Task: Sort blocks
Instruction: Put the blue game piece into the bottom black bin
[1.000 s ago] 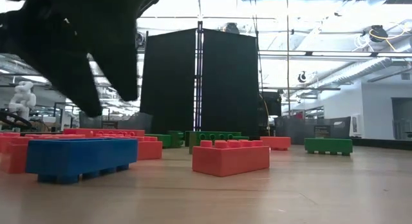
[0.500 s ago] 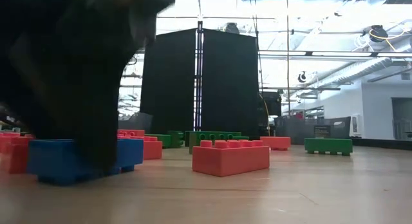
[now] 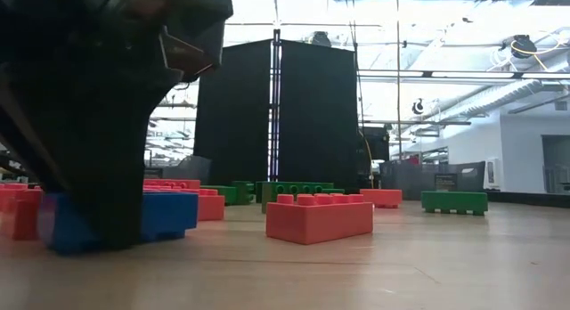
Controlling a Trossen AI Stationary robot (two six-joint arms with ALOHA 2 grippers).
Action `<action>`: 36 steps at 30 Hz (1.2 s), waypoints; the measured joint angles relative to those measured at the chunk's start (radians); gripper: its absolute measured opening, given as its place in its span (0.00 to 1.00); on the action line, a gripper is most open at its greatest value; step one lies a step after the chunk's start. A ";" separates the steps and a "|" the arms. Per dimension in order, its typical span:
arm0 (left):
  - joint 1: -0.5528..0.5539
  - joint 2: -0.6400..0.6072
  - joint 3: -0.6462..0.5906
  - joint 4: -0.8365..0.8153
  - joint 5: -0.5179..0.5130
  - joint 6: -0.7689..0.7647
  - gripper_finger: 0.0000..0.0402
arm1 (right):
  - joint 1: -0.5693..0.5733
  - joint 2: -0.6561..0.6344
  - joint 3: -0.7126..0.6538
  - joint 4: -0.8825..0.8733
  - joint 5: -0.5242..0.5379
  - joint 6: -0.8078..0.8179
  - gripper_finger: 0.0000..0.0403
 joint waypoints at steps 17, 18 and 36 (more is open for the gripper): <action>0.076 -0.295 -0.003 0.047 -0.213 0.257 0.33 | -0.107 -0.036 0.000 0.003 0.774 0.000 0.55; 0.081 -0.324 -0.003 0.073 -0.246 0.292 0.33 | -0.121 -0.048 0.000 0.009 0.868 0.001 0.55; 0.120 -0.543 -0.002 0.708 -0.449 1.016 0.34 | -0.266 -0.318 0.169 0.562 1.252 -1.012 0.58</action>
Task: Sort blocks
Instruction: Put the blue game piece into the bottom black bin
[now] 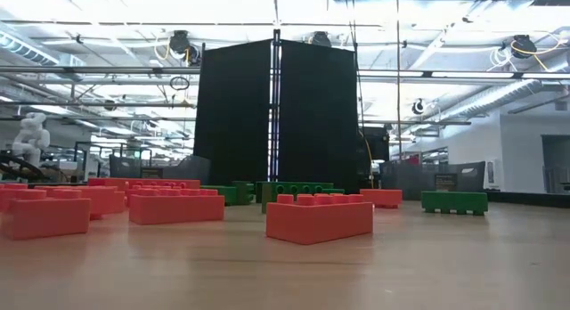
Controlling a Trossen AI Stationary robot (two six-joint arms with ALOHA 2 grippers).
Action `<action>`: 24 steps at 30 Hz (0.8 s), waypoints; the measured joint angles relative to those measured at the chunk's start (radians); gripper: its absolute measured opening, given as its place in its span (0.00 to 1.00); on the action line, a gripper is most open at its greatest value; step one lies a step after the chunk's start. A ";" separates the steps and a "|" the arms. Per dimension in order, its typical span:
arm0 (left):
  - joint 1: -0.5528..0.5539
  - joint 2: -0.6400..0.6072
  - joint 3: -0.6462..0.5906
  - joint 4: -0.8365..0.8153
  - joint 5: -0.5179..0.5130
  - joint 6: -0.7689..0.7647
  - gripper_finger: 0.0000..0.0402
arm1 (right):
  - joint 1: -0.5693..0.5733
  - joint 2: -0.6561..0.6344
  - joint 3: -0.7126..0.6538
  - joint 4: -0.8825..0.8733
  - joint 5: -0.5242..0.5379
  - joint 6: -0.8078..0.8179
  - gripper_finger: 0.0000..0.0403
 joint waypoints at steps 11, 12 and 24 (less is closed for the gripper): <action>0.035 0.000 0.000 0.118 0.257 -0.018 0.34 | -0.100 0.008 0.021 0.249 -0.115 -0.847 0.57; 0.036 0.000 0.000 0.118 0.280 -0.018 0.34 | -0.108 0.007 0.021 0.249 -0.115 -0.872 0.57; 0.054 -0.003 0.000 0.031 0.556 -0.064 0.34 | -0.098 0.020 0.021 0.187 -0.375 -0.863 0.57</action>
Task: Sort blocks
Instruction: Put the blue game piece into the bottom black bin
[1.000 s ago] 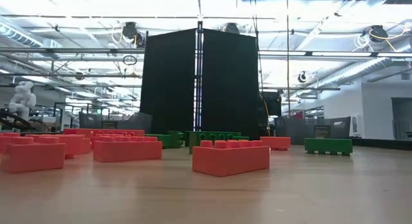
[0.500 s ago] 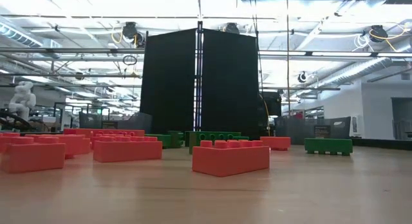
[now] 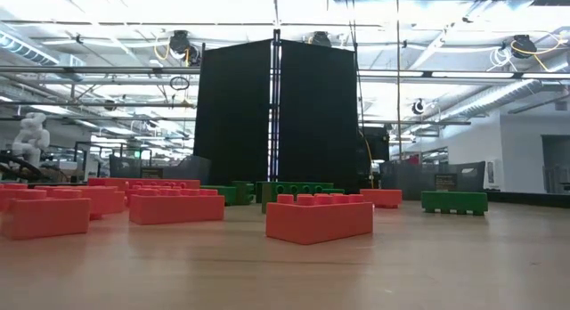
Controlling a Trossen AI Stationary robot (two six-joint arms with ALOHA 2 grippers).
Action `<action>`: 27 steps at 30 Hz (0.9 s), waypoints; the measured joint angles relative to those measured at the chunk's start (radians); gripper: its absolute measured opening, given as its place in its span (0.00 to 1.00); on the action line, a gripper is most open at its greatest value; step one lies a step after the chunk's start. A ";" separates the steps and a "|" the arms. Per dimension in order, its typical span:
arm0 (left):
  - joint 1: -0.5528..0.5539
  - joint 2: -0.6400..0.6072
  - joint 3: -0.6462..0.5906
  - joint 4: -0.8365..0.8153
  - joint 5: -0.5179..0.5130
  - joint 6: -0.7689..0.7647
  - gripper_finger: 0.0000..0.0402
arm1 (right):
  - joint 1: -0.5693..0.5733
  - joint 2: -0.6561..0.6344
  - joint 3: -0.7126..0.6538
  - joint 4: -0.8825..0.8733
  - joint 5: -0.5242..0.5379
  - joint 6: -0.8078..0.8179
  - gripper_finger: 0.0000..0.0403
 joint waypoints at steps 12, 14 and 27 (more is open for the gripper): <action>0.095 0.000 0.000 -0.123 0.295 -0.085 0.34 | -0.024 0.070 0.000 0.067 -0.265 0.135 0.57; 0.103 0.000 0.000 -0.123 0.317 -0.085 0.34 | -0.027 0.078 0.000 0.067 -0.268 0.146 0.57; 0.109 -0.001 0.000 -0.141 0.391 -0.085 0.34 | -0.098 0.089 0.000 0.123 -0.363 0.115 0.57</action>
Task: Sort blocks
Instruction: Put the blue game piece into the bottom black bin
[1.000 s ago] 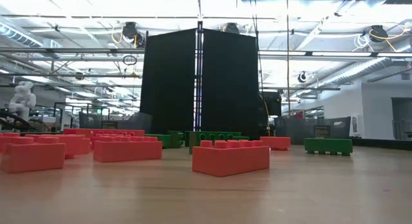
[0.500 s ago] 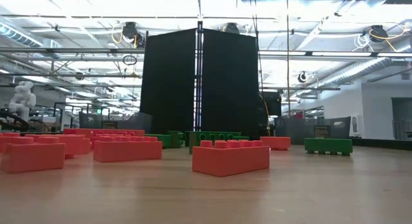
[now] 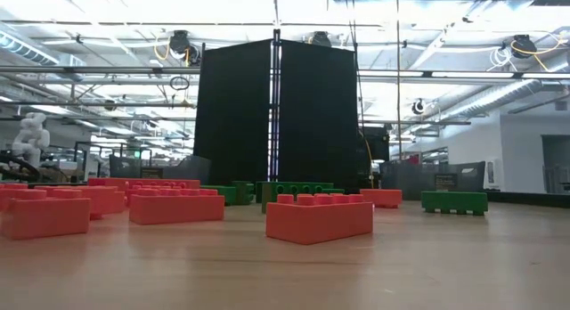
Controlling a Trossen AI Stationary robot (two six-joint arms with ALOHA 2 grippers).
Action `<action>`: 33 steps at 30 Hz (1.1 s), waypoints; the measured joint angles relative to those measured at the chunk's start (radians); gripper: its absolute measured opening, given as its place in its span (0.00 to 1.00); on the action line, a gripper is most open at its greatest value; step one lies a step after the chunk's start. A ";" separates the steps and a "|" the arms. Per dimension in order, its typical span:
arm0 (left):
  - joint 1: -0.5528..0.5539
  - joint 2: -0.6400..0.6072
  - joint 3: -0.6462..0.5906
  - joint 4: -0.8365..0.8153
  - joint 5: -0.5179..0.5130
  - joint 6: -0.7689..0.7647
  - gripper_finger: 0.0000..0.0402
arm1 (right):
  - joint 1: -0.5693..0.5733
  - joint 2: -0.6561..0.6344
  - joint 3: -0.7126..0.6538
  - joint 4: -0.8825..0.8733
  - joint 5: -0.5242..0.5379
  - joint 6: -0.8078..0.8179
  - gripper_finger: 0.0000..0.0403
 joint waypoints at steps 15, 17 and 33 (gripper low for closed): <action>0.000 0.000 0.000 0.000 0.059 -0.003 0.34 | -0.069 0.029 0.000 0.045 -0.157 -0.038 0.54; 0.000 0.000 0.000 0.000 0.065 -0.003 0.34 | -0.073 0.031 0.000 0.045 -0.182 -0.038 0.50; 0.000 0.000 0.000 0.000 0.102 -0.031 0.35 | -0.082 0.031 0.000 0.038 -0.222 -0.075 0.22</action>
